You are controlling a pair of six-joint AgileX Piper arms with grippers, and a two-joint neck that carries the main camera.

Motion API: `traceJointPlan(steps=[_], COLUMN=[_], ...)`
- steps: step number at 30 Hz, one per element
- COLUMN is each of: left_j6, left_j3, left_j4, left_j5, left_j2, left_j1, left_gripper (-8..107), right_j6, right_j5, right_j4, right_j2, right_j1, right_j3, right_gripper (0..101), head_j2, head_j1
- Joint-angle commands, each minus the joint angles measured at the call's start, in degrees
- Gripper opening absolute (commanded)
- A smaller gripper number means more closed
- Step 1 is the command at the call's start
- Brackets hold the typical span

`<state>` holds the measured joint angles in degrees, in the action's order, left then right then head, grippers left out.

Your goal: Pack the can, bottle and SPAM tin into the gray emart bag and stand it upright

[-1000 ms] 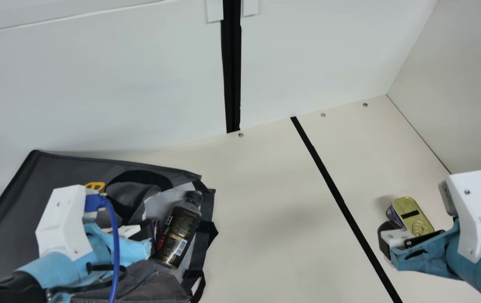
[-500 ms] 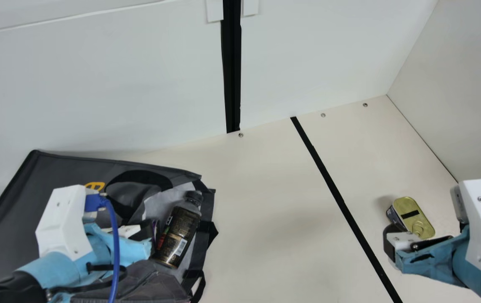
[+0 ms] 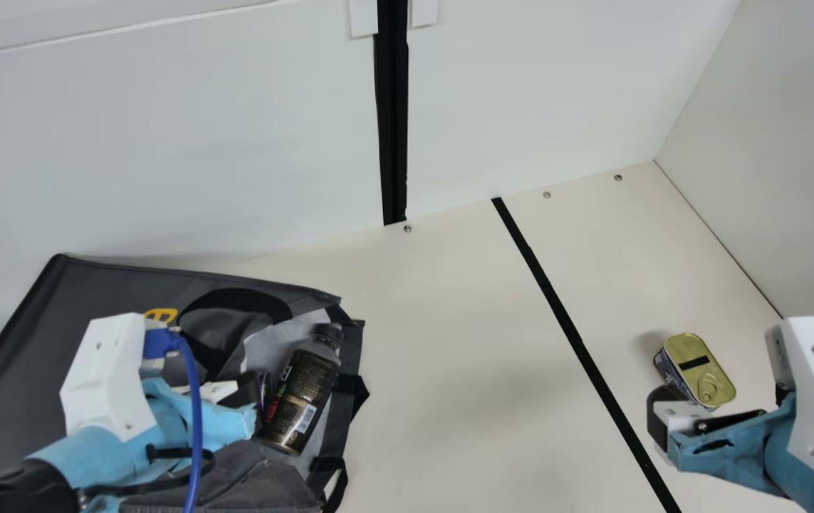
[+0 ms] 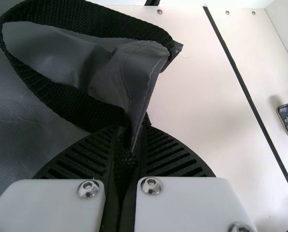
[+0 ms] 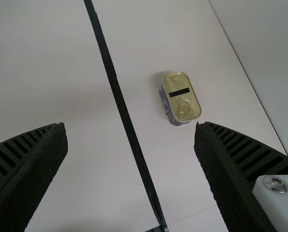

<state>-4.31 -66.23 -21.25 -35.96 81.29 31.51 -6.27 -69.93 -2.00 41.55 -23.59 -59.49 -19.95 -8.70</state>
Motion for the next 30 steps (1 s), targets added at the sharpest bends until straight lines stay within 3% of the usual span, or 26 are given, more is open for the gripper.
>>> traceJointPlan(steps=[1, 19, 30], left_j6=[0.0, 0.0, 0.0], left_j3=[0.0, 0.0, 0.0], left_j4=[0.0, 0.0, 0.0], left_j5=[0.0, 0.0, 0.0], left_j2=[0.0, 0.0, 0.0], left_j1=[0.0, 0.0, 0.0], left_gripper=[-8, -8, -8], right_j6=[0.2, 1.6, 2.3], right_j5=[0.0, 0.0, 0.0], right_j4=[0.0, -0.6, -0.5], right_j2=[-0.1, -0.3, 1.5], right_j1=[0.2, 2.1, 2.6], right_j3=[0.2, 1.1, -0.4], right_gripper=[95, 95, 95], head_j2=[0.0, 0.0, 0.0], head_j1=[-1.3, -1.3, -1.3])
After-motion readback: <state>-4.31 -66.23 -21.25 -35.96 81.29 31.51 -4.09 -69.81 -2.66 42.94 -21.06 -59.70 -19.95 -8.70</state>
